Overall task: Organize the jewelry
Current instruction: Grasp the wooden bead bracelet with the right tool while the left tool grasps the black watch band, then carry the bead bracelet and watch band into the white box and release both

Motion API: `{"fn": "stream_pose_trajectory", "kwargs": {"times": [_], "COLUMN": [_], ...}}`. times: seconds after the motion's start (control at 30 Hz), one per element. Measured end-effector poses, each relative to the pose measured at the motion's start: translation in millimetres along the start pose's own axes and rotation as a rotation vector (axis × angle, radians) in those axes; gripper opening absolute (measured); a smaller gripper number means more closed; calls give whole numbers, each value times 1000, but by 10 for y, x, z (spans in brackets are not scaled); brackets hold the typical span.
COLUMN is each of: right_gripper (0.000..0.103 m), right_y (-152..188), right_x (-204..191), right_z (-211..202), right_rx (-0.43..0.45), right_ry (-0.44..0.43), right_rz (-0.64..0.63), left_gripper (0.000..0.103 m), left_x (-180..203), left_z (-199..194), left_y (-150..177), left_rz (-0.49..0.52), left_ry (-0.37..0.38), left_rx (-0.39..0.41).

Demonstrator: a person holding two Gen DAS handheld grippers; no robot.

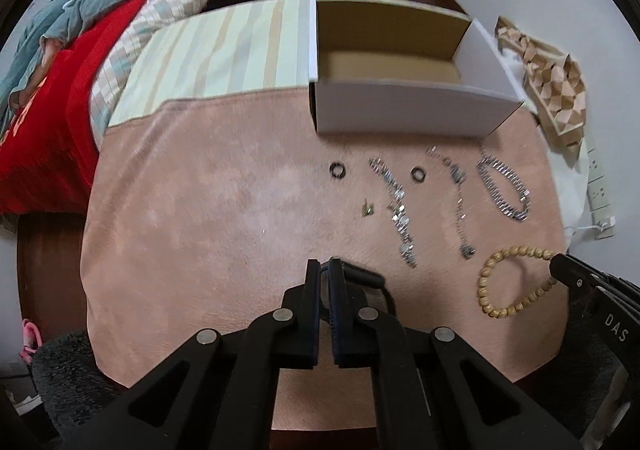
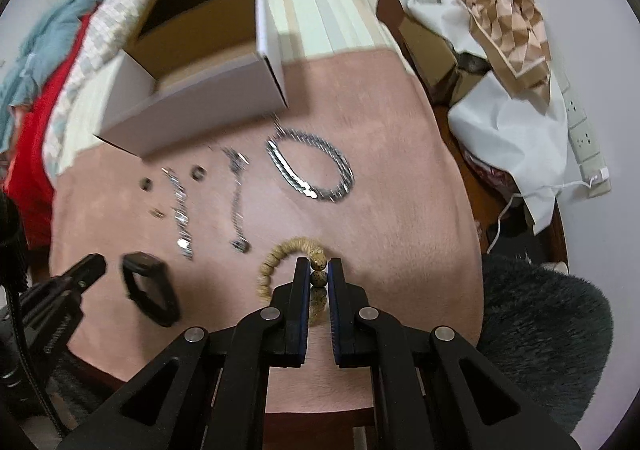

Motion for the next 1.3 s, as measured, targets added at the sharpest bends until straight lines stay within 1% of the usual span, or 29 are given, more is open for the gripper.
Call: {"fn": "stream_pose_trajectory", "kwargs": {"times": [0.1, 0.13, 0.27, 0.33, 0.37, 0.43, 0.47, 0.53, 0.6, 0.63, 0.67, 0.77, 0.87, 0.93, 1.0, 1.07, 1.1, 1.13, 1.17, 1.2, 1.3], "right_gripper": [9, 9, 9, 9, 9, 9, 9, 9, 9, 9, 9, 9, 9, 9, 9, 9, 9, 9, 9, 9, 9], "right_y": [-22, -36, -113, -176, -198, -234, -241, -231, -205, -187, -168, -119, -88, -78, -73, -77, -79, -79, -78, -76, -72], "right_x": [-58, -81, -165, -190, -208, -216, -206, -215, -212, -202, -190, -122, -35, 30, 67, 89, 96, 98, 100, 102, 112], "right_z": [-174, -248, -452, -540, -573, -609, -610, -592, -544, -506, -467, -368, -309, -268, -238, -217, -207, -196, -187, -178, -161], "right_rx": [31, 46, 82, 101, 109, 117, 120, 126, 120, 114, 107, 88, 77, 70, 64, 62, 61, 60, 58, 56, 54], "right_ry": [-19, -28, -47, -51, -52, -58, -58, -49, -46, -43, -39, -29, -22, -20, -20, -14, -11, -8, -6, -5, -2], "right_rz": [-12, -19, -41, -47, -48, -48, -50, -53, -52, -51, -49, -36, -18, -4, 5, 10, 11, 13, 13, 13, 14], "left_gripper": [2, 2, 2, 4, 6, 7, 7, 9, 21, 38, 52, 53, 53, 53, 53, 54, 54, 52, 46, 45, 40], "left_x": [34, 7, 11, -51, -95, -166, -184, -233, -249, -245, -241, -236, -209, -146, -89, -36, 3, 32, 54, 86, 167], "left_z": [-80, -65, -215, -245, -223, -126, -65, 97, 257, 343, 416, 560, 655, 725, 825, 779, 777, 776, 756, 729, 676], "left_y": [27, -26, -87, -122, -132, -101, -69, 10, 80, 107, 127, 143, 115, 71, 23, -36, -60, -71, -83, -92, -84], "left_rz": [-5, -6, -8, -36, -54, -90, -108, -149, -190, -214, -240, -303, -347, -340, -327, -307, -287, -273, -258, -234, -169], "left_ry": [18, 23, 52, 114, 134, 179, 190, 226, 266, 291, 309, 365, 395, 368, 317, 279, 250, 233, 218, 204, 170], "left_rx": [29, 38, 66, 65, 51, 7, -14, -73, -130, -157, -176, -214, -245, -260, -276, -237, -230, -225, -205, -177, -138]}}
Point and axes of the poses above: each gripper's, at about its wrist camera, not at the fingertips, and z roughly the way its jaws point, x to its right, y to its underside, the point moved 3 cm from there along z, roughly the way its jaws point, and after that the axes turned 11 degrees about -x, right-handed, at the moved point
